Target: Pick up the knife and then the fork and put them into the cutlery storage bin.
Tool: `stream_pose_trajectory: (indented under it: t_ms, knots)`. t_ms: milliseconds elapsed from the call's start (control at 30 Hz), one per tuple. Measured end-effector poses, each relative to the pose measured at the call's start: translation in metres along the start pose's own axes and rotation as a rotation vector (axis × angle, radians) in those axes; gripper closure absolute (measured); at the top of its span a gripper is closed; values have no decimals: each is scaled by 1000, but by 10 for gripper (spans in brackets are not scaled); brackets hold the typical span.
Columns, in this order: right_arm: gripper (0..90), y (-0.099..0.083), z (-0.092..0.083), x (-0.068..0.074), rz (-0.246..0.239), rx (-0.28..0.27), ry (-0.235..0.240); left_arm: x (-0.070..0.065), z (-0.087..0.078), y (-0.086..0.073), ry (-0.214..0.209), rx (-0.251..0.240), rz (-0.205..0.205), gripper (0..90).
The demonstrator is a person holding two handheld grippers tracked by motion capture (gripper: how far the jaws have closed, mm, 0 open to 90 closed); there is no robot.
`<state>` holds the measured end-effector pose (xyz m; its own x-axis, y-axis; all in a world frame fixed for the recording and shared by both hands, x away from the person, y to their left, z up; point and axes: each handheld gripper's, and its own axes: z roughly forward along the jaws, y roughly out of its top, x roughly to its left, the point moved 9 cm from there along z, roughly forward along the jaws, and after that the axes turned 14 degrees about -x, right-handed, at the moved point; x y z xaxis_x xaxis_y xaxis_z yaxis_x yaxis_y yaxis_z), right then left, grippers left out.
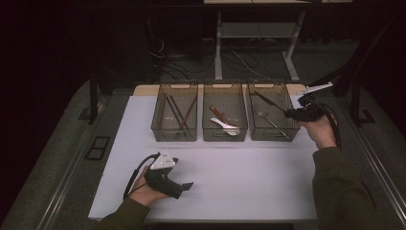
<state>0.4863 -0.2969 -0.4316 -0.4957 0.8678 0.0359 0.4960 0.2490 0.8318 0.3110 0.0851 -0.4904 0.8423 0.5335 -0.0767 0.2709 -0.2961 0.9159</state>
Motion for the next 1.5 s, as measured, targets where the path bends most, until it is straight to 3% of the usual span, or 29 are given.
stream_pose_trajectory:
  t_ms: [333, 933, 1133, 1500]
  knots:
    - [831, -11, 28, -1, 3, 61, -19, -2, 1, -1, -17, 10, 4, 0]
    - [816, -23, 39, 3, -19, 140, -47, -3, 2, -2, -29, 15, -4, 0]
    - [765, -13, 34, 3, -12, 85, -38, -3, 2, -2, -29, 13, -3, 0]
    - [540, -6, 26, 4, 39, 18, 11, -2, 4, -2, -35, 15, -5, 0]
